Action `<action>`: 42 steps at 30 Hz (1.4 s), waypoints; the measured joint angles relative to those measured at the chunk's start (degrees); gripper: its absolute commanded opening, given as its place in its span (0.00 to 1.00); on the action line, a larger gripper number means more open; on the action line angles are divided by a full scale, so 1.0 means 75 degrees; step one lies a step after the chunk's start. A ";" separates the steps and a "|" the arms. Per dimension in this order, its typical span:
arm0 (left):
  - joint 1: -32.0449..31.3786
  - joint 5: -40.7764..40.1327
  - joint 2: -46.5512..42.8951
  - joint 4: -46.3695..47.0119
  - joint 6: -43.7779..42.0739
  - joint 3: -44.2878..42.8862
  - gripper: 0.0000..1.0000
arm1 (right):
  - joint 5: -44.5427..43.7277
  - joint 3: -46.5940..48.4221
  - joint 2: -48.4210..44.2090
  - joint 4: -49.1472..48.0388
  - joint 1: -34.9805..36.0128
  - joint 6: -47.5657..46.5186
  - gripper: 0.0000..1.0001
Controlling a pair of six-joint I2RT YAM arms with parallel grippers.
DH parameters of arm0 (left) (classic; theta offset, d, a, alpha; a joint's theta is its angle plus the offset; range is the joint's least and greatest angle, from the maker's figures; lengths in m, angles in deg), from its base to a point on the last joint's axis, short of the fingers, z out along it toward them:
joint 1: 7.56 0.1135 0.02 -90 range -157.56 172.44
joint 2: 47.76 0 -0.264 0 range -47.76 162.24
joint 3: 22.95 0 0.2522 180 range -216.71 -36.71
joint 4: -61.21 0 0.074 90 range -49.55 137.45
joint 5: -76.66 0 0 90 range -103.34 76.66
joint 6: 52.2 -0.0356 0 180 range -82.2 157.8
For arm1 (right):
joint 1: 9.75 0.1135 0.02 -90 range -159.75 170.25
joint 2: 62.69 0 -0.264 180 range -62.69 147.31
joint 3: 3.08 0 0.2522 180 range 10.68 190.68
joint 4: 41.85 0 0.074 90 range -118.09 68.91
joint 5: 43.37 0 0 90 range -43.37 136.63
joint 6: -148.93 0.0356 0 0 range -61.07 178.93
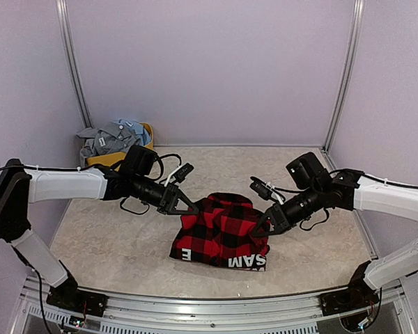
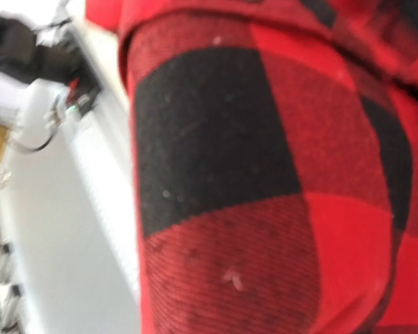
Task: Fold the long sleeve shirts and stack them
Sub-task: Fold the 2/3-rectangle-folded shirt at the center of the board.
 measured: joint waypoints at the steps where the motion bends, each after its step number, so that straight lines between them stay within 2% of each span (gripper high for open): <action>1: -0.0041 0.0000 -0.0216 0.0000 0.0000 0.0128 0.00 | 0.0076 -0.0134 -0.0140 -0.0076 0.0099 0.0125 0.00; 5: -0.0207 0.0017 -0.0822 -0.0061 0.0003 0.0428 0.00 | 0.0405 -0.0755 -0.0618 -0.0522 0.0265 0.0650 0.00; 10: -0.0184 0.0020 -0.0769 -0.0131 0.0000 0.0382 0.00 | 0.0600 -0.1265 -0.0842 -0.1285 0.0227 0.1297 0.00; 15: 0.0026 0.0087 -0.0041 -0.0236 0.0020 -0.0277 0.00 | 0.0845 -0.1547 -0.0711 -0.2090 -0.0297 0.1833 0.00; 20: 0.0262 0.0318 0.1198 -0.0189 0.0108 -0.1157 0.00 | 0.1311 -0.1580 -0.0006 -0.2658 -0.1122 0.1982 0.00; 25: 0.0472 0.0708 0.2433 -0.0154 0.0198 -0.1967 0.00 | 0.1906 -0.1279 0.1049 -0.2681 -0.1751 0.1623 0.00; 35: 0.0930 0.1550 0.4348 -0.0405 0.0117 -0.3640 0.00 | 0.3008 0.0166 0.3025 -0.2154 -0.2643 0.0052 0.00; 38: 0.0965 0.1606 0.4791 -0.0443 0.0093 -0.4100 0.00 | 0.3171 0.0254 0.3561 -0.2159 -0.2882 -0.0137 0.03; 42: 0.0991 0.1609 0.5071 -0.0289 0.0239 -0.4156 0.01 | 0.3255 0.0274 0.3978 -0.2288 -0.3025 -0.0251 0.08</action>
